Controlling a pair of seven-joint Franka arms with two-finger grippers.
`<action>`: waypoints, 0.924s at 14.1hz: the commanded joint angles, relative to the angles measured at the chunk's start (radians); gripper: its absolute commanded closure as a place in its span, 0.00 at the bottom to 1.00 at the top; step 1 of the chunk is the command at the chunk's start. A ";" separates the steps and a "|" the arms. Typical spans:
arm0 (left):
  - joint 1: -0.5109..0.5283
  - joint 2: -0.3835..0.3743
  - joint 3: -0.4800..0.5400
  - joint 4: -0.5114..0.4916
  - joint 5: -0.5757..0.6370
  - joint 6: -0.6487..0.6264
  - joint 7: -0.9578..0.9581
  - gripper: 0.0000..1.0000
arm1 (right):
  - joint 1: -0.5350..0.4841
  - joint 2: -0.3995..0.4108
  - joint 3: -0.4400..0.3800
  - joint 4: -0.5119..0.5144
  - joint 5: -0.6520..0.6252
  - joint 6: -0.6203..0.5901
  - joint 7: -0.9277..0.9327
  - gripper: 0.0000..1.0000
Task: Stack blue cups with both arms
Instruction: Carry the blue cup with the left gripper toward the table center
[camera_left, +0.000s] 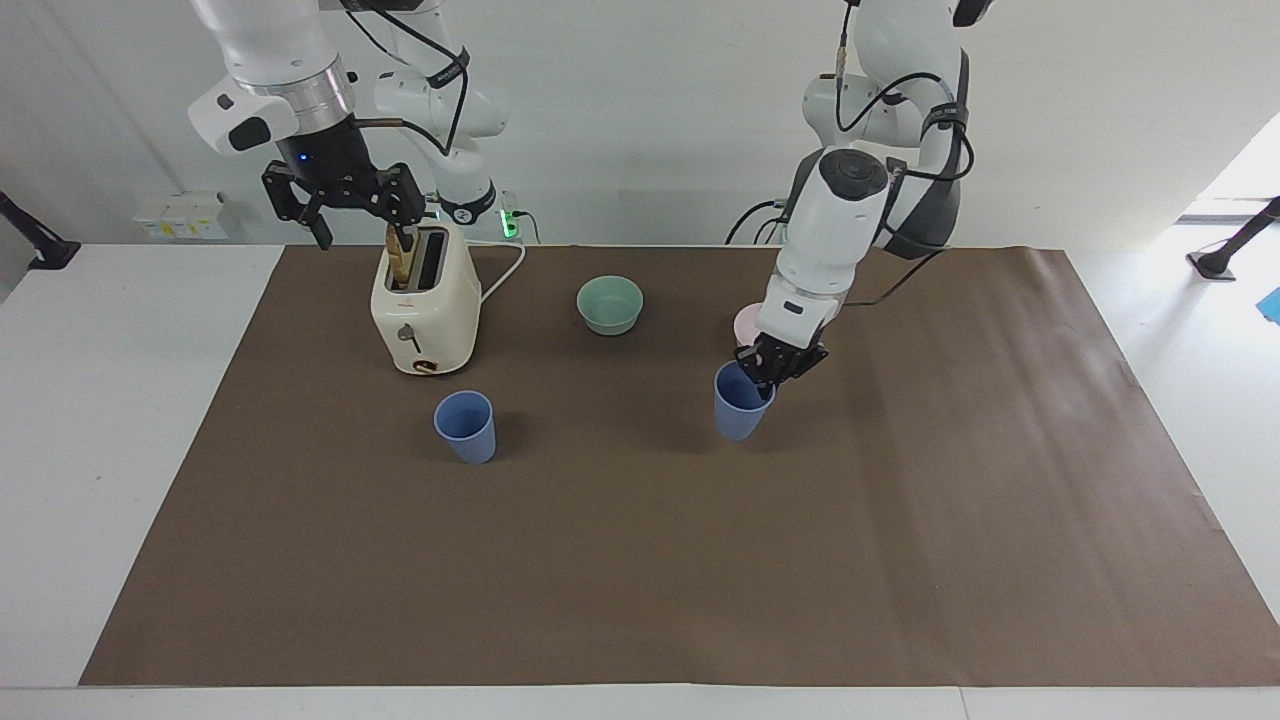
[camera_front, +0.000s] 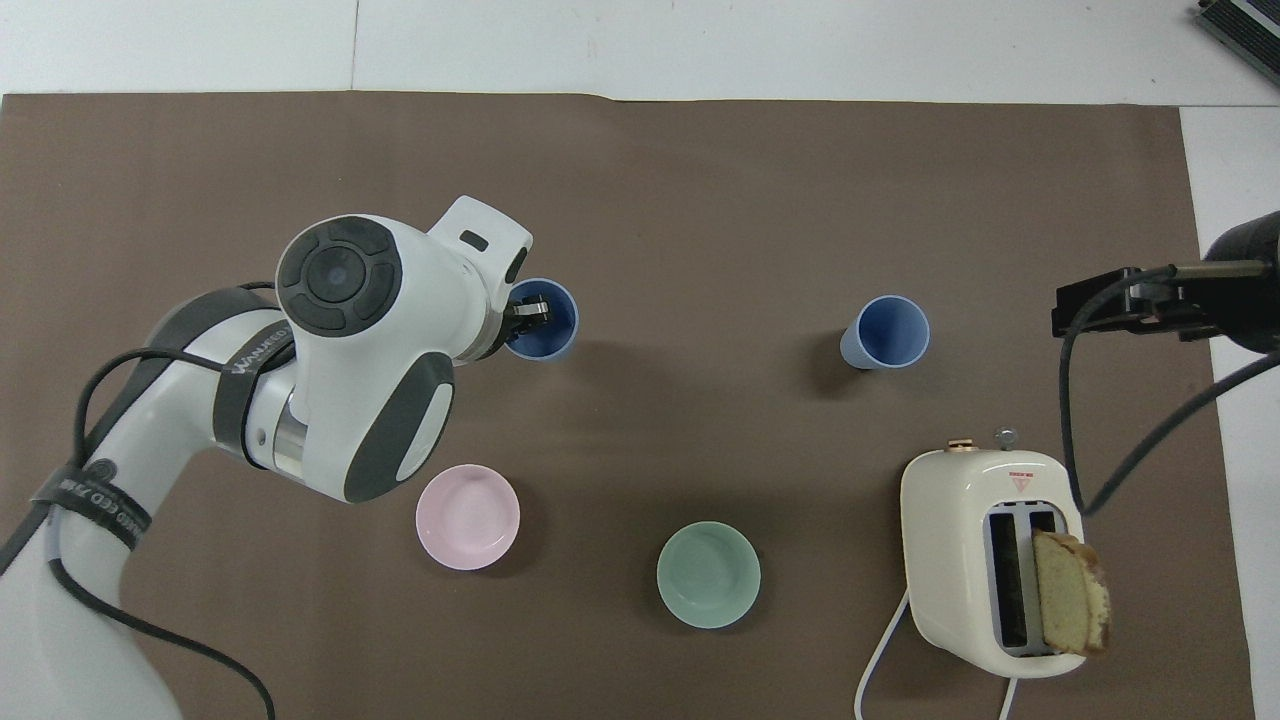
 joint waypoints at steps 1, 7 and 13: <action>-0.040 0.029 0.017 -0.003 0.024 0.032 -0.028 1.00 | -0.019 -0.023 0.004 -0.027 0.026 0.008 -0.004 0.00; -0.077 0.041 0.017 -0.083 0.024 0.147 -0.039 1.00 | -0.027 -0.023 -0.005 -0.027 0.026 0.002 -0.004 0.00; -0.066 0.041 0.017 -0.086 0.024 0.153 -0.029 0.74 | -0.027 -0.023 -0.009 -0.028 0.026 0.002 -0.005 0.00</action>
